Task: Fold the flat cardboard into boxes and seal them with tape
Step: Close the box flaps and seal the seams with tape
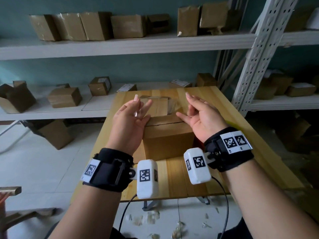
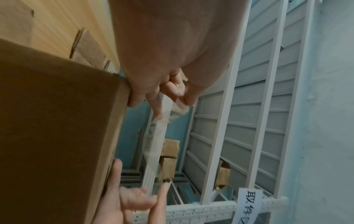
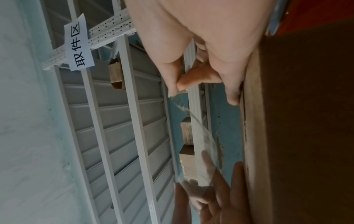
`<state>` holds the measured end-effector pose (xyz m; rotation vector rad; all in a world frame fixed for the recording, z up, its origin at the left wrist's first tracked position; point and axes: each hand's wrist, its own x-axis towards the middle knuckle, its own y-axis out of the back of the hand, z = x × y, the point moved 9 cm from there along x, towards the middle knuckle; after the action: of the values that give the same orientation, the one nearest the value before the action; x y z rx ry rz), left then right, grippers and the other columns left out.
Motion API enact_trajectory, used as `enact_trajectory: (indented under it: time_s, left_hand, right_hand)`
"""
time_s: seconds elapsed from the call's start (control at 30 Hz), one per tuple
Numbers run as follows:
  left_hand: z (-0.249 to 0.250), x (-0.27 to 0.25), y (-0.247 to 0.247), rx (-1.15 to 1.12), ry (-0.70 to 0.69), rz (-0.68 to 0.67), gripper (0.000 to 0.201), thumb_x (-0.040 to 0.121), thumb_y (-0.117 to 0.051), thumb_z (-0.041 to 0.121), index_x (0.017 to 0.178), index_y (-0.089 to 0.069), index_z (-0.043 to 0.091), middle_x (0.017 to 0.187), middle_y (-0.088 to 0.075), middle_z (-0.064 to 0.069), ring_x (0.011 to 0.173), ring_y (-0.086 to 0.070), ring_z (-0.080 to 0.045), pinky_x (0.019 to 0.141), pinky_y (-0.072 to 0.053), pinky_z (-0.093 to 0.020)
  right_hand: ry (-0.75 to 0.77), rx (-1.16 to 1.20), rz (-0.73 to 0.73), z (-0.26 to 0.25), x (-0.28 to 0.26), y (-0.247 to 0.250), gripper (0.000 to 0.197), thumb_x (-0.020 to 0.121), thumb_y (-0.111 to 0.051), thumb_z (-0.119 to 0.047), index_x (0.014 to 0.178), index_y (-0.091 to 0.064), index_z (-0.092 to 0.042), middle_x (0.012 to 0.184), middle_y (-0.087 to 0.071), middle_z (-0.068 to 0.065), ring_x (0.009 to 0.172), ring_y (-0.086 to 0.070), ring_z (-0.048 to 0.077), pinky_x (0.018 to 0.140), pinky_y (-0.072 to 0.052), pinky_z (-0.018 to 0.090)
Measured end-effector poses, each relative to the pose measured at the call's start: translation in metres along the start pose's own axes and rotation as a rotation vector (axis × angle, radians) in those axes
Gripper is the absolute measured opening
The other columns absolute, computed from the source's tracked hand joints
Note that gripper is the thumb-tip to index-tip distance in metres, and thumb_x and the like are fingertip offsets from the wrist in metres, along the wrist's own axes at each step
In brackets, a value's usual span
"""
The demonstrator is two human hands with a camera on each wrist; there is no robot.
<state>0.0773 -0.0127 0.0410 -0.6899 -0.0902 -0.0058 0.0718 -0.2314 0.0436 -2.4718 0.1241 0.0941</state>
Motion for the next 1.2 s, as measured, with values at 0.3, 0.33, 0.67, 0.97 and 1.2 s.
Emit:
enact_trajectory:
  time_s: [0.3,0.33,0.67,0.97,1.2]
  left_hand:
    - [-0.009,0.008,-0.010,0.032,-0.008,-0.018,0.016,0.106,-0.062,0.016,0.090,-0.061,0.019,0.109,-0.076,0.003,0.128,-0.069,-0.022,0.121,-0.033,-0.050]
    - [-0.009,0.010,-0.007,0.022,-0.001,-0.006,0.017,0.106,-0.060,0.016,0.090,-0.062,0.019,0.099,-0.075,0.006,0.127,-0.069,-0.021,0.122,-0.031,-0.052]
    - [-0.009,0.006,-0.008,-0.017,0.043,0.000,0.013,0.108,-0.059,0.016,0.097,-0.064,0.020,0.089,-0.071,0.006,0.126,-0.070,-0.023,0.115,-0.042,-0.055]
    - [0.016,-0.004,0.008,0.008,0.102,0.036,0.008,0.107,-0.060,0.018,0.110,-0.067,0.016,0.091,-0.070,0.002,0.123,-0.072,-0.025,0.101,-0.060,-0.049]
    - [0.006,-0.004,0.036,0.110,0.171,0.113,0.010,0.100,-0.069,0.018,0.107,-0.067,0.010,0.088,-0.071,-0.002,0.078,-0.073,-0.011,0.085,-0.066,-0.034]
  right_hand:
    - [0.037,-0.031,-0.005,0.002,-0.004,-0.006,0.029,0.086,-0.083,-0.016,0.106,-0.062,-0.016,0.066,-0.059,-0.009,0.063,-0.057,0.005,0.109,-0.051,0.054]
    - [0.046,-0.036,-0.010,0.001,-0.005,-0.007,0.033,0.085,-0.085,-0.017,0.108,-0.061,-0.015,0.066,-0.056,-0.009,0.063,-0.054,0.005,0.110,-0.049,0.055]
    - [0.164,-0.109,-0.043,-0.006,-0.016,-0.016,0.046,0.085,-0.081,0.001,0.121,-0.055,-0.008,0.065,-0.069,-0.008,0.065,-0.070,0.004,0.090,-0.058,0.031]
    - [0.057,-0.005,-0.012,0.001,-0.008,-0.002,0.028,0.085,-0.083,-0.009,0.098,-0.060,-0.018,0.061,-0.051,-0.008,0.058,-0.052,0.006,0.114,-0.046,0.048]
    - [0.031,0.038,0.007,0.001,-0.012,0.000,0.026,0.090,-0.080,-0.014,0.110,-0.063,-0.011,0.061,-0.050,-0.007,0.058,-0.054,0.005,0.117,-0.043,0.053]
